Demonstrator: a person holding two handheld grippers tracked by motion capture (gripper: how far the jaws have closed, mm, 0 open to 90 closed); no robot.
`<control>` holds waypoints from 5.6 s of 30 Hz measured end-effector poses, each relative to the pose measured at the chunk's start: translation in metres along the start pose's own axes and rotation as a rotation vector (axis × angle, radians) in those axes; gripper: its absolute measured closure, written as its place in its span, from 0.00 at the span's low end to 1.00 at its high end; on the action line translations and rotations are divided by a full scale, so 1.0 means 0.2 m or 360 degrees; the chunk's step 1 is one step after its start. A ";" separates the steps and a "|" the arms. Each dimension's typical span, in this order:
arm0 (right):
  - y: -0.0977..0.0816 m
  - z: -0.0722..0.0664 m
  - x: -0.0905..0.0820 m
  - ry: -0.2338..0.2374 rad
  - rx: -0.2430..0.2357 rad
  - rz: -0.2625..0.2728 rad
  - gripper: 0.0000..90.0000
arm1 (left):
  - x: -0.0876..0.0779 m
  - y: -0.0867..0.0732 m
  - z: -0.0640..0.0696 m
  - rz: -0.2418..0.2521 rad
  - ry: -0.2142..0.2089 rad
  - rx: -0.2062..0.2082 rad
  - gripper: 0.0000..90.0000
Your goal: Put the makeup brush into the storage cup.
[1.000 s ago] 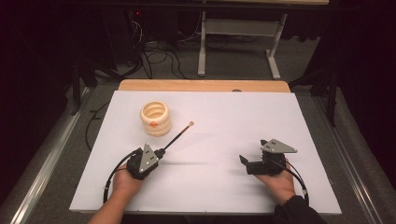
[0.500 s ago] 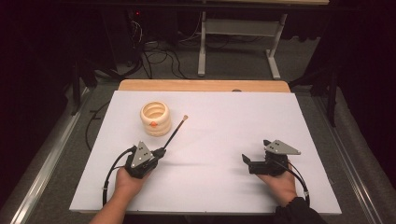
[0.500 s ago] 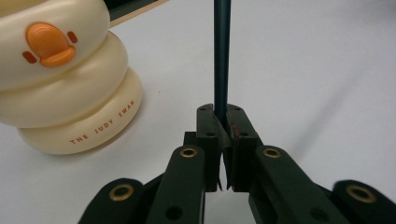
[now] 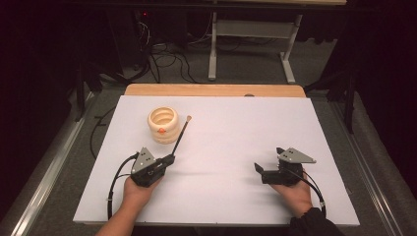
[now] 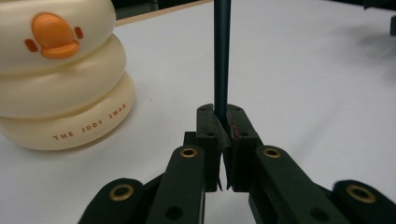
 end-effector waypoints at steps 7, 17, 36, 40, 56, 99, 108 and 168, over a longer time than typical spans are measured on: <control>0.00 0.00 0.00 0.0006 -0.0005 -0.0006 0.03 | 0.00 0.01 0.01 0.0030 -0.0015 -0.0035 0.96; 0.04 -0.05 -0.02 0.0044 -0.0034 0.0060 0.03 | 0.00 0.05 0.03 0.0069 -0.0053 -0.0054 0.96; 0.30 -0.32 0.03 0.0249 -0.0077 0.0218 0.09 | 0.05 0.22 0.08 0.0146 -0.0088 -0.0021 0.96; 0.37 -0.33 0.04 0.0240 -0.0084 0.0259 0.10 | 0.08 0.27 0.07 0.0183 -0.0084 -0.0030 0.96; 0.45 -0.42 0.11 0.0288 -0.0073 0.0270 0.18 | 0.19 0.32 0.18 0.0252 -0.0126 -0.0062 0.96; 0.43 -0.67 0.06 0.0665 0.0165 0.0373 0.52 | 0.24 0.25 0.37 0.0218 -0.0263 -0.0019 0.96; 0.44 -0.68 0.06 0.0691 0.0209 0.0387 0.62 | 0.25 0.26 0.41 0.0217 -0.0293 0.0003 0.96; 0.44 -0.70 0.06 0.0836 0.0375 0.0365 0.95 | 0.26 0.27 0.42 0.0206 -0.0281 0.0038 0.86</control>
Point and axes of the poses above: each handheld gripper's, and its own axes: x roughly forward along the jaws, y roughly out of its top, z roughly to its right, the point moved 9 cm from there along x, roughly forward along the jaws, and after that the axes turned 15 degrees about x, right-handed, at the moved point
